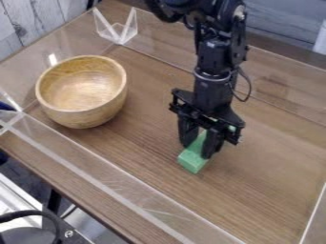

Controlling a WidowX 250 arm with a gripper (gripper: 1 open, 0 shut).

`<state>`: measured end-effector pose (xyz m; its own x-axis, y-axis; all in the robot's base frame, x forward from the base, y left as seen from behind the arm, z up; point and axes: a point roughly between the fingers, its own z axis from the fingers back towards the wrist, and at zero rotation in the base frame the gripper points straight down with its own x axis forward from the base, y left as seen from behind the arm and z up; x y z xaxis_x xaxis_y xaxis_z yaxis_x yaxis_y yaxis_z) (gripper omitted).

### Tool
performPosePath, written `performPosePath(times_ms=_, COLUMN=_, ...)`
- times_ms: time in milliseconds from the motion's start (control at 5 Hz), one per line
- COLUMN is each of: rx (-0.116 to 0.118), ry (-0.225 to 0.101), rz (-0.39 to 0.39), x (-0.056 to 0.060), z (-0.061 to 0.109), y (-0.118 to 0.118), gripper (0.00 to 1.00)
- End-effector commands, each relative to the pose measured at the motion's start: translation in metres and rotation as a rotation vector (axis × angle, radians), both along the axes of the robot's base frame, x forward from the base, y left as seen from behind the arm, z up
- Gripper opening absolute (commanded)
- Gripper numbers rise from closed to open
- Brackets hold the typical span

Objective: Put the green block in the brown bowl

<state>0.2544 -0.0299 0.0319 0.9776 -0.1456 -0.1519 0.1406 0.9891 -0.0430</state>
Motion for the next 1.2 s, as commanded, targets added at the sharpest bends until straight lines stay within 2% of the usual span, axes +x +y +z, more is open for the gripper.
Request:
performPosePath(times_ms=0, rx=-0.013, ry=-0.049, rz=-0.01, x=0.0122, z=0.0105, y=-0.0034, gripper=0.0)
performPosePath(times_ms=1000, rx=-0.032, ry=-0.032, rz=-0.012, x=0.0146, z=0.0079, y=-0.0024, gripper=0.0)
